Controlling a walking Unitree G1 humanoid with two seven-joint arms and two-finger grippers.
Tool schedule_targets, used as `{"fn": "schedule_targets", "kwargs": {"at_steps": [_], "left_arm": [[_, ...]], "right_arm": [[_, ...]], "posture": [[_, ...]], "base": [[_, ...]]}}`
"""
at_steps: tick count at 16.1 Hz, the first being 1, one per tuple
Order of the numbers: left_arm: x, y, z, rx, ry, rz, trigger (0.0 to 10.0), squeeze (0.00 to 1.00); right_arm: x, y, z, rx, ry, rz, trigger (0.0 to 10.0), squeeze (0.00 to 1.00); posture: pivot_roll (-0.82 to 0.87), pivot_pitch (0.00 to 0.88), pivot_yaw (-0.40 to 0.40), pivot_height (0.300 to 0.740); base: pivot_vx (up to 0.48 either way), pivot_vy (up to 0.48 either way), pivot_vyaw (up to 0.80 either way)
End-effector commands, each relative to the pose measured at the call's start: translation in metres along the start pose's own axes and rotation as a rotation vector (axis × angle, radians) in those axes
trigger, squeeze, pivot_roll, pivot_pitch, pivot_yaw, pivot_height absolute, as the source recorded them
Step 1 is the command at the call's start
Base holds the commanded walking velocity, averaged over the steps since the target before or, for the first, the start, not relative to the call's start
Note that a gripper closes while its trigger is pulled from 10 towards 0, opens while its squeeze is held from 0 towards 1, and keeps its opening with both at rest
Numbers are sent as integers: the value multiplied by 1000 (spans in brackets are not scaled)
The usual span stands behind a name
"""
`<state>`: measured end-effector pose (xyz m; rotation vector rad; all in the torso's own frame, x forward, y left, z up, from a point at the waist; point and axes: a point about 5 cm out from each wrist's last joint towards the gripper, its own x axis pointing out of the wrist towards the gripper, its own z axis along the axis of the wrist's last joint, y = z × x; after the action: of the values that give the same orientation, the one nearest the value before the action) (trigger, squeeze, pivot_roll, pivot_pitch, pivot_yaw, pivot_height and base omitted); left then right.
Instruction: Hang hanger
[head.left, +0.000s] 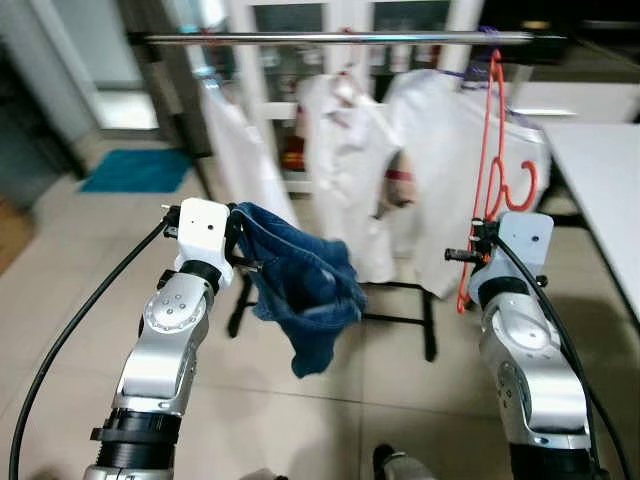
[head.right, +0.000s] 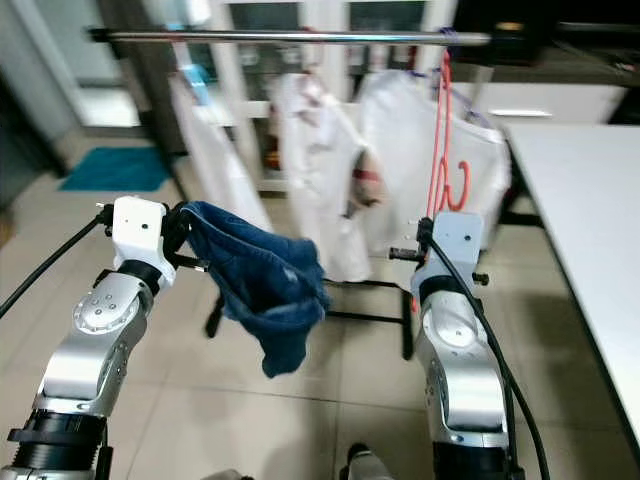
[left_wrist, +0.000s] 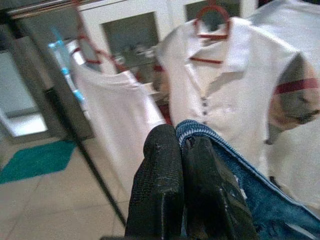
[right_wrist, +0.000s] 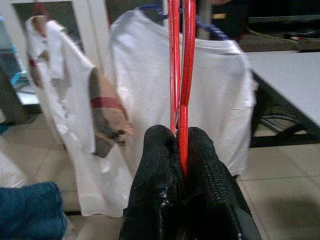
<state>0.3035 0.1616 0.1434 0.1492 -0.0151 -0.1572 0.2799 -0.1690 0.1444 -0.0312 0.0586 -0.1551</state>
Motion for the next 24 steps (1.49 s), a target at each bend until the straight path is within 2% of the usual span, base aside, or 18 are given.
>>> {"fn": "schedule_targets", "kwargs": {"at_steps": [1,3,5,7,12,15,19,20,22,24], "left_arm": [[-1,-1,6,-4,-23,20,10000,0],[-6,-3,3,2,-1,37,10000,0],[-10,-4,0,11,7,39,10000,0],[-11,-4,-1,1,13,49,10000,0],[-2,-9,2,-19,15,63,10000,0],[-4,-6,5,-14,9,71,10000,0],[-3,-2,3,-2,40,60,10000,0],[-3,-5,2,-8,69,56,10000,0],[-6,-11,4,-21,65,10,10000,0],[-7,-13,-1,-9,95,35,10000,0]], "right_arm": [[0,3,0,10,9,31,10000,0],[-1,1,-2,-9,17,30,10000,0],[-1,0,-4,-47,11,22,10000,0],[0,5,-4,-17,8,67,10000,0],[7,6,-1,15,26,50,10000,0],[9,8,-3,8,39,77,10000,0],[4,14,-3,65,13,82,10000,0],[0,12,-7,70,35,67,10000,0],[-3,9,-7,86,29,47,10000,0],[-4,9,-5,89,18,61,10000,0]], "posture": [[-85,38,81,740],[-80,45,74,740],[-78,49,69,740],[-76,51,66,740],[-79,35,61,740],[-63,37,54,740],[-62,35,89,740],[-63,39,93,740],[-70,46,90,740],[-74,54,87,740]], "base": [[0,0,0],[0,0,0],[0,0,-800],[0,0,-800],[0,0,-800],[0,0,-800],[0,0,-800],[0,0,-800],[0,0,-800],[0,0,-800]]}}
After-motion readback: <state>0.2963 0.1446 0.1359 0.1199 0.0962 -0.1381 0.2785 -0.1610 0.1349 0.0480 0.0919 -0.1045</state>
